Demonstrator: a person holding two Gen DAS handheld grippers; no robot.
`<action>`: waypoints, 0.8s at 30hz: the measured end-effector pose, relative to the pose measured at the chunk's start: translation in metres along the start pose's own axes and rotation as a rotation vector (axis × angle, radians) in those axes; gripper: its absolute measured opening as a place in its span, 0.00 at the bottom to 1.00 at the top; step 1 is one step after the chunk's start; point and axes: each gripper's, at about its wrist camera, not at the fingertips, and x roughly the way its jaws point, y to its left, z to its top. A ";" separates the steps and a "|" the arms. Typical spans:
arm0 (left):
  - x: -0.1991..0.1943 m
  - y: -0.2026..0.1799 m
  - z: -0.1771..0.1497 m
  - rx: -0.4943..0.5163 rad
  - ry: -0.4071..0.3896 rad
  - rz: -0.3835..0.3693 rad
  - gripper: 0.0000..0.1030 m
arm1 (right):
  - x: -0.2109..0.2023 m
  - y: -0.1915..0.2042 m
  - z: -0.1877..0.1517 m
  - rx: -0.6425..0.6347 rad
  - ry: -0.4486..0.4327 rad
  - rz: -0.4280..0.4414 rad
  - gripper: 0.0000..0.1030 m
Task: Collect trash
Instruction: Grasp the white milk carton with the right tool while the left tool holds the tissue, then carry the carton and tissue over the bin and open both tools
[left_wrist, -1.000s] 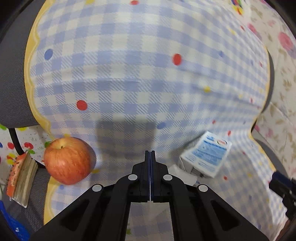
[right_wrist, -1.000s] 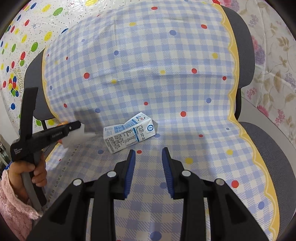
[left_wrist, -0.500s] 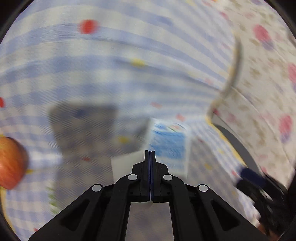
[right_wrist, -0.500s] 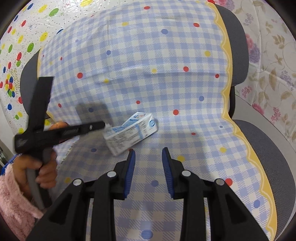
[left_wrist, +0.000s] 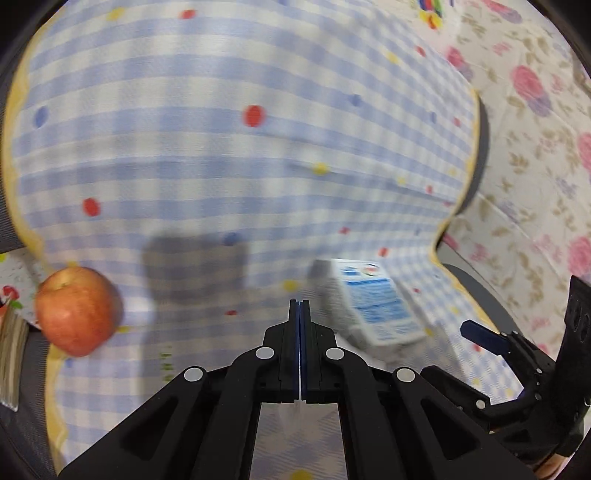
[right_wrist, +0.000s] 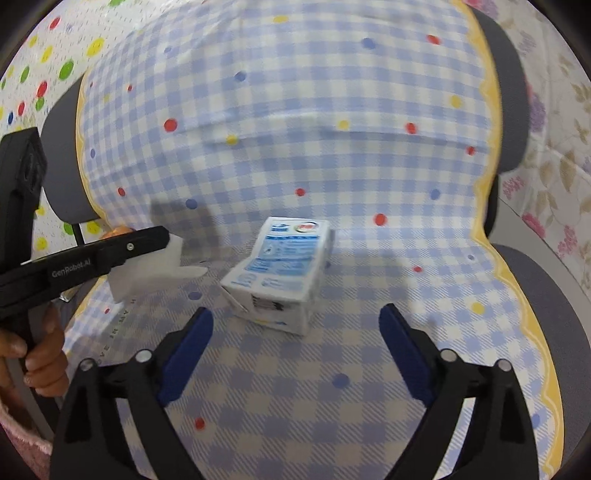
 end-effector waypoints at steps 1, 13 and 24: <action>-0.001 0.006 0.001 -0.005 -0.002 0.005 0.00 | 0.006 0.005 0.003 -0.012 0.005 -0.010 0.91; 0.000 0.022 -0.004 -0.016 -0.012 0.026 0.00 | 0.045 0.020 0.017 -0.034 0.093 -0.128 0.69; -0.066 -0.028 -0.033 0.085 -0.084 0.054 0.00 | -0.070 0.007 -0.013 0.020 -0.022 -0.059 0.67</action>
